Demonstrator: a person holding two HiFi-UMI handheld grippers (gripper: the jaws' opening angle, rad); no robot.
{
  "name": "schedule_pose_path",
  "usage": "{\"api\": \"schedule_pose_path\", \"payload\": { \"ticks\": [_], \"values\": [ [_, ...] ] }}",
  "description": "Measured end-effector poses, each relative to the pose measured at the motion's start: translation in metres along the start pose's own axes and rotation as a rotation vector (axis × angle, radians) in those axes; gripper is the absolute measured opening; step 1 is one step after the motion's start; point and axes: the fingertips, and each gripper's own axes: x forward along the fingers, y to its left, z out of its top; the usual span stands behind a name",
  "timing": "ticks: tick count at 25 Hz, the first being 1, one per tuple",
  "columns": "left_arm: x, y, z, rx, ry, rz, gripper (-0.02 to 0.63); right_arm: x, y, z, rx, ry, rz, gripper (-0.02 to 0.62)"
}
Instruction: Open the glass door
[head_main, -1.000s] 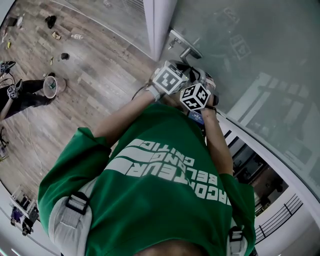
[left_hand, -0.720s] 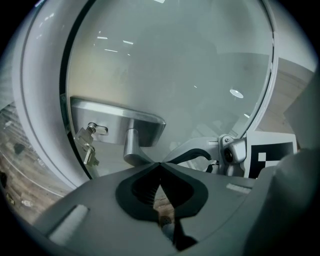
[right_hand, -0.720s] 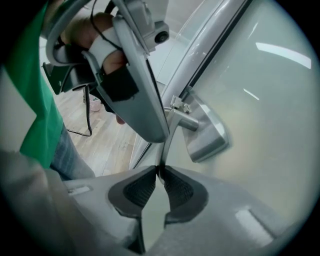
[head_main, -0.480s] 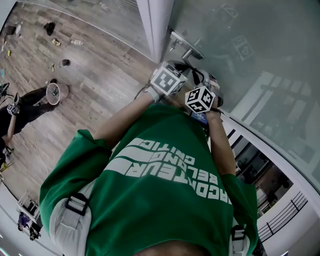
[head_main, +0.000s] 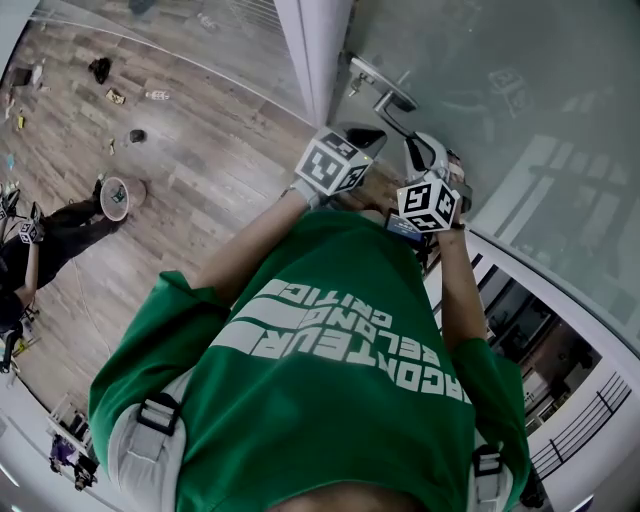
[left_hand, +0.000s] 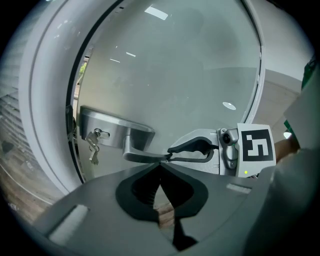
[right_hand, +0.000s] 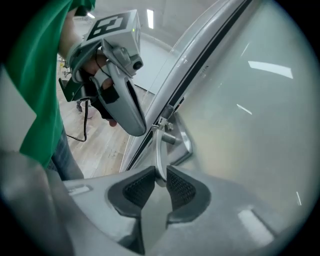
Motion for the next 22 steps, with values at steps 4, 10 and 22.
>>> {"api": "schedule_pose_path", "payload": {
  "ticks": [4,10,22],
  "values": [
    [-0.002,0.002,0.000,0.007,-0.016,-0.003,0.015,0.009,-0.004,-0.001,0.020,-0.015,0.031,0.058],
    [-0.004,0.011,-0.018,-0.017,-0.008,0.035,0.015,0.022,-0.009,-0.011,0.036,-0.040,0.059,0.061],
    [0.003,0.018,0.001,-0.044,-0.042,0.075,0.015,0.045,-0.062,-0.019,0.095,-0.035,0.039,0.063]
  ]
}}
